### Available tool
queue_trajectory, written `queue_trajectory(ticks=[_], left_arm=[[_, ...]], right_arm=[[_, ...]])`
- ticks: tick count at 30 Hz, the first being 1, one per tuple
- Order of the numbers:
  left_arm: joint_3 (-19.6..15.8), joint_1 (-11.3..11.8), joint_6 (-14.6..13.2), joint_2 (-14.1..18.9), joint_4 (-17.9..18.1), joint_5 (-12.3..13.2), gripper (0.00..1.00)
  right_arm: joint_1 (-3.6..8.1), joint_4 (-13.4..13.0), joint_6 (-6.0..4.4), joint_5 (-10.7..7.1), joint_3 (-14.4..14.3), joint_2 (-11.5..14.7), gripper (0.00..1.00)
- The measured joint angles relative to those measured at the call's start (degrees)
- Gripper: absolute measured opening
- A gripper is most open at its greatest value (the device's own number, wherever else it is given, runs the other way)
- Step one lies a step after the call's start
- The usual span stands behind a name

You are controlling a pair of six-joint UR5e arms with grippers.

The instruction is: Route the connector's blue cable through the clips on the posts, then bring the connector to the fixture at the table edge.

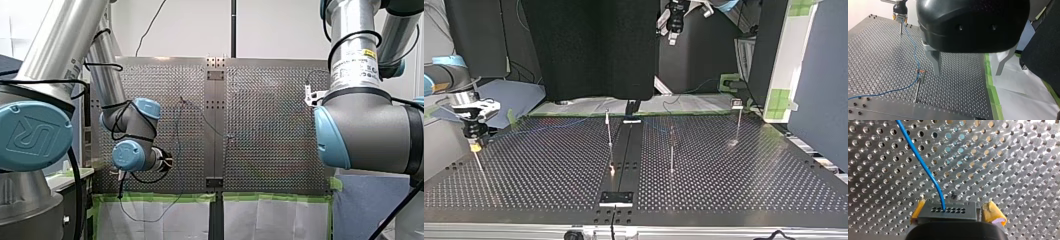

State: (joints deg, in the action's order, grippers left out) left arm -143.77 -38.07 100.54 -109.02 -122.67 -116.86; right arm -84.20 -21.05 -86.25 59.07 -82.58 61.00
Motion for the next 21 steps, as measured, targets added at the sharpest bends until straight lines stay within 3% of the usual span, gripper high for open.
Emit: queue_trajectory(ticks=[7,21], left_arm=[[0.0,0.0,0.0,0.01,-0.21,-0.05,0.98],[0.0,-0.01,0.0,0.0,-0.22,-0.08,0.98]], right_arm=[[0.12,0.14,-0.06,0.0,0.0,0.02,0.98],[-0.09,1.2,-1.32,0.47,0.99,-0.08,0.98]])
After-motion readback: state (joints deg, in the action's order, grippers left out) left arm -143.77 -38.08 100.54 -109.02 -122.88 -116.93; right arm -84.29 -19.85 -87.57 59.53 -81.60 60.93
